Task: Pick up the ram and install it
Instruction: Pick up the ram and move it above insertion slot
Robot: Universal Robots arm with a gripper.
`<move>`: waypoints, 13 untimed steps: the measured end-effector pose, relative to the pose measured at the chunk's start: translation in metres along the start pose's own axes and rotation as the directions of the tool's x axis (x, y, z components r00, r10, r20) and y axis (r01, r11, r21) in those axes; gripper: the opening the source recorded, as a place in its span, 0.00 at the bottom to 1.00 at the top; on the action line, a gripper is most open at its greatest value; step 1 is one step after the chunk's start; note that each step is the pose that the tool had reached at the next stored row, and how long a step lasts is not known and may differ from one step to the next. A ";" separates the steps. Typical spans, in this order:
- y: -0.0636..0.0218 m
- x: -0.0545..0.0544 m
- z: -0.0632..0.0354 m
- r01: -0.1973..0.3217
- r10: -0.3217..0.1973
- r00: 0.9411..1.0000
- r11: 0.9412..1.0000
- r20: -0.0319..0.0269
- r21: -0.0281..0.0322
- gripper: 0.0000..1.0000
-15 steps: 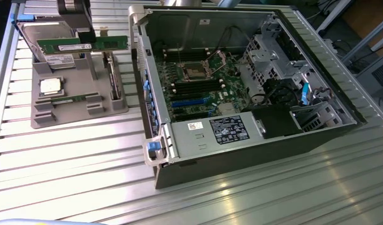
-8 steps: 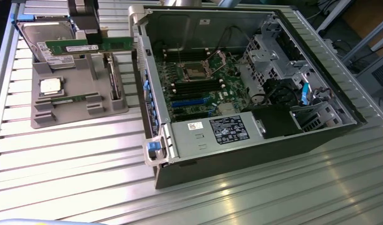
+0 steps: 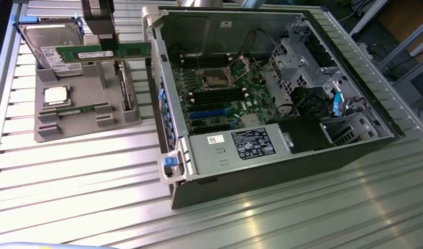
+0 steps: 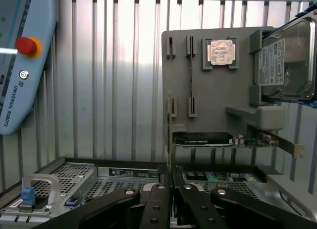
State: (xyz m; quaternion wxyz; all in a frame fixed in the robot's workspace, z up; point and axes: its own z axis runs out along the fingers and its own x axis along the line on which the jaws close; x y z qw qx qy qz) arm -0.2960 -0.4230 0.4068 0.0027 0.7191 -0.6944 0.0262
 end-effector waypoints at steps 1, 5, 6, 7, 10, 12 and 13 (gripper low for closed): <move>-0.0004 0.000 0.0003 0.000 0.000 1.000 1.000 0.000 0.000 0.12; -0.0021 0.000 0.0012 0.000 0.000 1.000 1.000 -0.001 0.000 0.12; -0.0027 0.000 0.0015 0.000 0.000 1.000 1.000 -0.001 0.000 0.12; -0.0033 0.000 0.0019 0.000 0.000 1.000 1.000 -0.001 0.000 0.12; -0.0054 0.000 0.0031 0.000 0.000 1.000 1.000 -0.002 0.000 0.12; -0.0072 0.000 0.0041 0.000 0.000 1.000 1.000 -0.002 0.000 0.12; -0.0076 0.000 0.0044 0.000 0.000 1.000 1.000 -0.002 0.000 0.12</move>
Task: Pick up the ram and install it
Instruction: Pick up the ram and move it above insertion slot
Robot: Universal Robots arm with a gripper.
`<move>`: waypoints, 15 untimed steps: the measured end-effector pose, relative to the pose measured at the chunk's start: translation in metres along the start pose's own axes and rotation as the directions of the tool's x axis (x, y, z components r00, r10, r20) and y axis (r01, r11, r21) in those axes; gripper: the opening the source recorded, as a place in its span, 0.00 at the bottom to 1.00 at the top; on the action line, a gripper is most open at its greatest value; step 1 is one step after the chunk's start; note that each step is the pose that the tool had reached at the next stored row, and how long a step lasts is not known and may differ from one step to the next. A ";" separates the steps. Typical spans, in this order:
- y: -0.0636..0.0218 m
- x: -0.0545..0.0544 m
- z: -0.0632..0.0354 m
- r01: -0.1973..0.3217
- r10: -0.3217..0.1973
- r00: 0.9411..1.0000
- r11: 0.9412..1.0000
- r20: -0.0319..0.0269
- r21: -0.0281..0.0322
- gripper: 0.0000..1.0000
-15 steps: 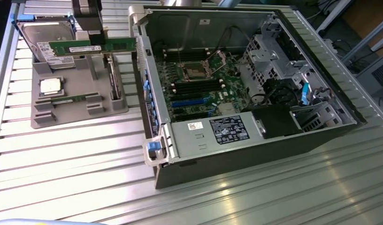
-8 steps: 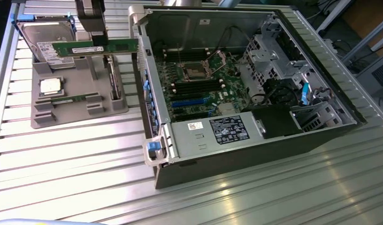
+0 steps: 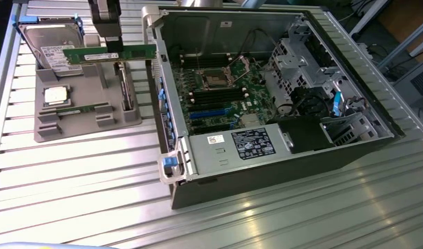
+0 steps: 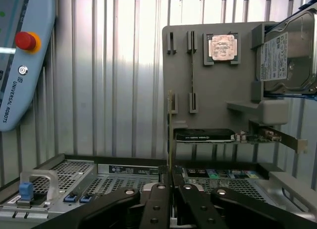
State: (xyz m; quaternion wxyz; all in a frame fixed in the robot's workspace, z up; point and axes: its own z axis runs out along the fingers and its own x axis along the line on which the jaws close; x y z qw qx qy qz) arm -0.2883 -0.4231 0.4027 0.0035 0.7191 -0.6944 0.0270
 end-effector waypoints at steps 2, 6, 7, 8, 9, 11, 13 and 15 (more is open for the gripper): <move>-0.0016 0.000 0.0009 0.000 0.000 1.000 1.000 -0.001 0.000 0.12; -0.0041 0.000 0.0025 0.000 0.000 1.000 1.000 -0.001 0.000 0.12; -0.0050 0.000 0.0031 0.000 0.000 1.000 1.000 -0.002 0.000 0.12; -0.0063 0.000 0.0038 0.000 0.000 1.000 1.000 -0.002 0.000 0.12; -0.0068 0.000 0.0042 0.000 0.000 1.000 1.000 -0.002 0.000 0.12; -0.0080 0.000 0.0050 0.000 0.000 1.000 1.000 -0.003 0.000 0.12; -0.0099 0.000 0.0059 0.000 0.000 1.000 1.000 -0.004 0.000 0.12; -0.0122 0.000 0.0066 0.000 0.000 1.000 1.000 -0.005 0.000 0.12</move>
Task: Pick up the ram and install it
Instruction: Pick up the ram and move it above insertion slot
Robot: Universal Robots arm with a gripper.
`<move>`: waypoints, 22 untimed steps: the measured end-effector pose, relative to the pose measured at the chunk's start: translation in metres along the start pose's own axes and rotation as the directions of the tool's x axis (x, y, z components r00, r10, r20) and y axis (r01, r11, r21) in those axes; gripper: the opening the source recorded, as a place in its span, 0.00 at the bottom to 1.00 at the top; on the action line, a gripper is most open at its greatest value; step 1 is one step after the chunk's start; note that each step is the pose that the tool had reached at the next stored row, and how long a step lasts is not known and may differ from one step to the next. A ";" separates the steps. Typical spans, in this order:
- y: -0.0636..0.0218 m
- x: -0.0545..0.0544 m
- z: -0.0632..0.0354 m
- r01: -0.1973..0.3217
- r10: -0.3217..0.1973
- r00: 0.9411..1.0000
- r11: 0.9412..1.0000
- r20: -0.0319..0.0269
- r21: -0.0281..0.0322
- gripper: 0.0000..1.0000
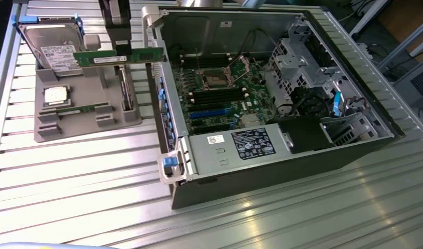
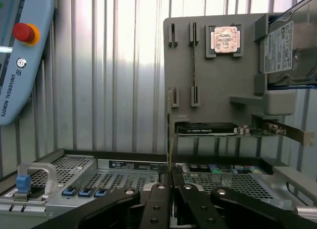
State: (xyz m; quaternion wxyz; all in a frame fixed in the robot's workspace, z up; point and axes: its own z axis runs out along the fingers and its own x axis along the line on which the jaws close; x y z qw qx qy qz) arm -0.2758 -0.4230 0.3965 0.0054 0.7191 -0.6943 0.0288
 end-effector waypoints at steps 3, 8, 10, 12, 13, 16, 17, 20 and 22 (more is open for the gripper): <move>-0.0035 0.000 0.0007 0.000 0.000 1.000 1.000 -0.001 0.000 0.12; -0.0113 0.000 0.0018 0.000 0.000 1.000 1.000 -0.004 0.000 0.12; -0.0135 0.000 0.0020 0.000 0.000 1.000 1.000 -0.005 0.000 0.12; -0.0162 0.000 0.0023 0.000 0.000 1.000 1.000 -0.006 0.000 0.12; -0.0183 0.001 0.0024 0.000 0.000 1.000 1.000 -0.006 0.000 0.12; -0.0240 0.001 0.0028 0.000 0.000 1.000 1.000 -0.007 0.000 0.12; -0.0254 0.001 0.0029 0.000 0.000 1.000 1.000 -0.008 0.000 0.12; -0.0318 0.001 0.0033 0.000 0.000 1.000 1.000 -0.010 0.000 0.12; -0.0362 0.001 0.0036 0.000 0.000 1.000 1.000 -0.011 0.000 0.12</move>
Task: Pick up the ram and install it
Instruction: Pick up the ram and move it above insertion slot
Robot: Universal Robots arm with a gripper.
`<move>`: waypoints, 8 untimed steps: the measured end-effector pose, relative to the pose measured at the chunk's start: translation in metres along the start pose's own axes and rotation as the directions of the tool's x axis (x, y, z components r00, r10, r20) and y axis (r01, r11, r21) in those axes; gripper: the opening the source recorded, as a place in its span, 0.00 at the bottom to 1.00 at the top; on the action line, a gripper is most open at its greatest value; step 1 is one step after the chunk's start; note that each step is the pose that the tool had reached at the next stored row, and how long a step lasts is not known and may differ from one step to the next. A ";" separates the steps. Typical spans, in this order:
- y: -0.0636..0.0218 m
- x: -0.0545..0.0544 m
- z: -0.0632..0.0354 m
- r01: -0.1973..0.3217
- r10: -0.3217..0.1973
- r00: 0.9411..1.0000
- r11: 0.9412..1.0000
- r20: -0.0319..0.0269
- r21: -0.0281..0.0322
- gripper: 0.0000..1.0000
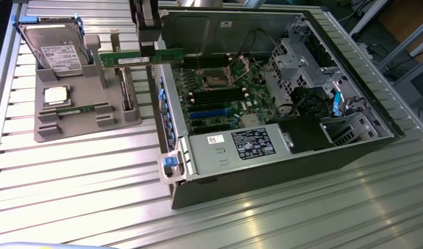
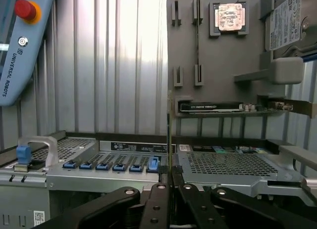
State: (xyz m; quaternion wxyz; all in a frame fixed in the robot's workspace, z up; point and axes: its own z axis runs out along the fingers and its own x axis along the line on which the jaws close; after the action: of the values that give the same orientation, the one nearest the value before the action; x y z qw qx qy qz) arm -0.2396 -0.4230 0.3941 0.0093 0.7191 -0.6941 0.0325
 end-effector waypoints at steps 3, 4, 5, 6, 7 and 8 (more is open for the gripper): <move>-0.0060 0.000 0.0003 0.000 0.000 1.000 1.000 -0.002 0.000 0.12; -0.0074 0.000 0.0004 0.000 0.000 1.000 1.000 -0.002 0.000 0.12; -0.0095 0.000 0.0005 0.000 0.000 1.000 1.000 -0.003 0.000 0.12; -0.0109 0.000 0.0006 0.000 0.000 1.000 1.000 -0.003 0.000 0.12; -0.0121 0.000 0.0007 0.000 0.000 1.000 1.000 -0.003 0.000 0.12; -0.0139 0.000 0.0008 0.000 0.000 1.000 1.000 -0.004 0.000 0.12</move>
State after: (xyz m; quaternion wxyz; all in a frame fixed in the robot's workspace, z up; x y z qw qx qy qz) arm -0.2257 -0.4230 0.3938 0.0106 0.7191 -0.6940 0.0338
